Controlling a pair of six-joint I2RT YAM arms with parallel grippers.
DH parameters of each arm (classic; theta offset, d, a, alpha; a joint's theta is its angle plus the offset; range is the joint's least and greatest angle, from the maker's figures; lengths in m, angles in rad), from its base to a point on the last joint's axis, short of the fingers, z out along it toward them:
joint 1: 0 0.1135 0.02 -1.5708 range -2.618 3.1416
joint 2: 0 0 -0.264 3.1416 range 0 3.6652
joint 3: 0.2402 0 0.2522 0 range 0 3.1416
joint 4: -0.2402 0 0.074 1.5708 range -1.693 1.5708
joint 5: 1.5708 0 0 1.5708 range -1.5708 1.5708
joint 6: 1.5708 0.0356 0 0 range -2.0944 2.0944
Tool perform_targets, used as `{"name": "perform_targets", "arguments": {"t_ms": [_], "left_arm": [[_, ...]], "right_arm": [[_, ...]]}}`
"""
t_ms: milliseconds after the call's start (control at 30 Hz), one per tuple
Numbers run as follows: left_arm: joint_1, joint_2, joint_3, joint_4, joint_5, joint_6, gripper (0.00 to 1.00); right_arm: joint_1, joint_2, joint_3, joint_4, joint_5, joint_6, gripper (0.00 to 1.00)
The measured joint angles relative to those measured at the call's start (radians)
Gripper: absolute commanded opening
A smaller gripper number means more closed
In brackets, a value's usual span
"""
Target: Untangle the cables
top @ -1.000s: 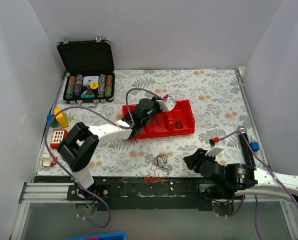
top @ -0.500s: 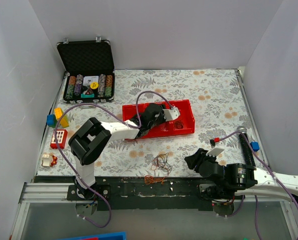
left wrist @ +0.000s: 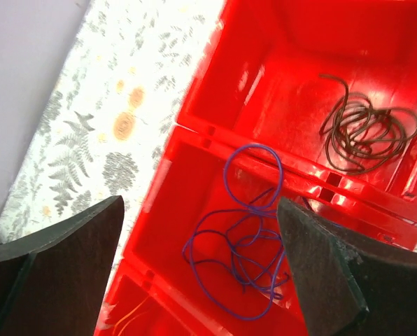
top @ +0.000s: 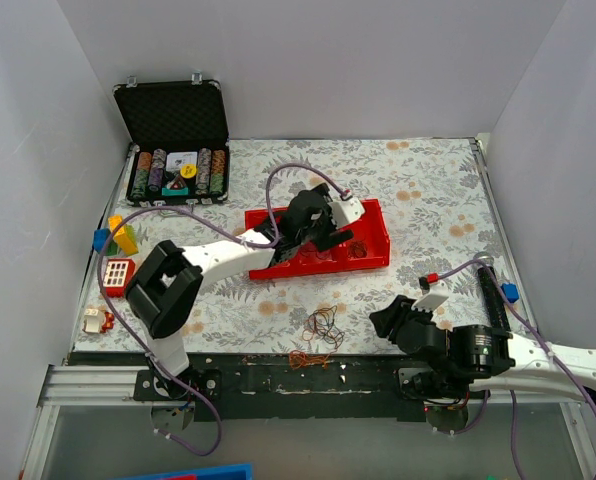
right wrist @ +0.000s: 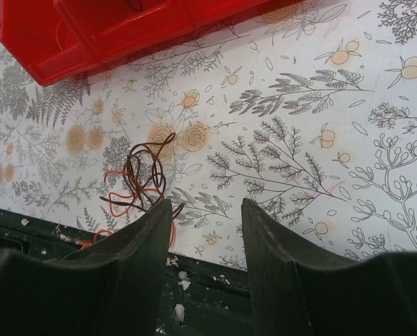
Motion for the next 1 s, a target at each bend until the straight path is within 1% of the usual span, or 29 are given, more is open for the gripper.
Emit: {"name": "perform_targets", "arguments": {"t_ms": [100, 267, 400, 500, 567, 667, 800, 900, 1000], "left_arm": [[0.0, -0.082, 0.011, -0.037, 0.002, -0.029, 0.98], [0.0, -0.261, 0.029, -0.089, 0.032, -0.079, 0.98], [0.006, -0.436, 0.003, -0.161, 0.151, -0.142, 0.98], [0.006, -0.576, -0.098, -0.225, 0.3, -0.187, 0.98], [0.006, -0.635, -0.172, -0.275, 0.397, -0.202, 0.98], [0.004, -0.659, -0.291, -0.33, 0.515, -0.216, 0.98], [0.003, -0.62, -0.41, -0.384, 0.598, -0.219, 0.89], [0.003, -0.608, -0.468, -0.391, 0.624, -0.201, 0.85], [0.003, -0.626, -0.513, -0.391, 0.637, -0.175, 0.85]], "right_arm": [[0.0, 0.011, 0.013, 0.003, 0.0, -0.015, 0.53], [0.0, 0.046, 0.018, 0.033, 0.0, -0.045, 0.53], [0.0, 0.093, 0.018, 0.094, -0.008, -0.085, 0.54], [0.0, 0.158, 0.018, 0.159, -0.031, -0.11, 0.54], [-0.001, 0.217, 0.016, 0.201, -0.053, -0.121, 0.55], [-0.003, 0.283, 0.011, 0.252, -0.082, -0.137, 0.55], [-0.037, 0.331, -0.006, 0.367, -0.134, -0.194, 0.55], [-0.126, 0.374, -0.028, 0.481, -0.219, -0.251, 0.54], [-0.233, 0.432, -0.061, 0.589, -0.332, -0.312, 0.54]]}}
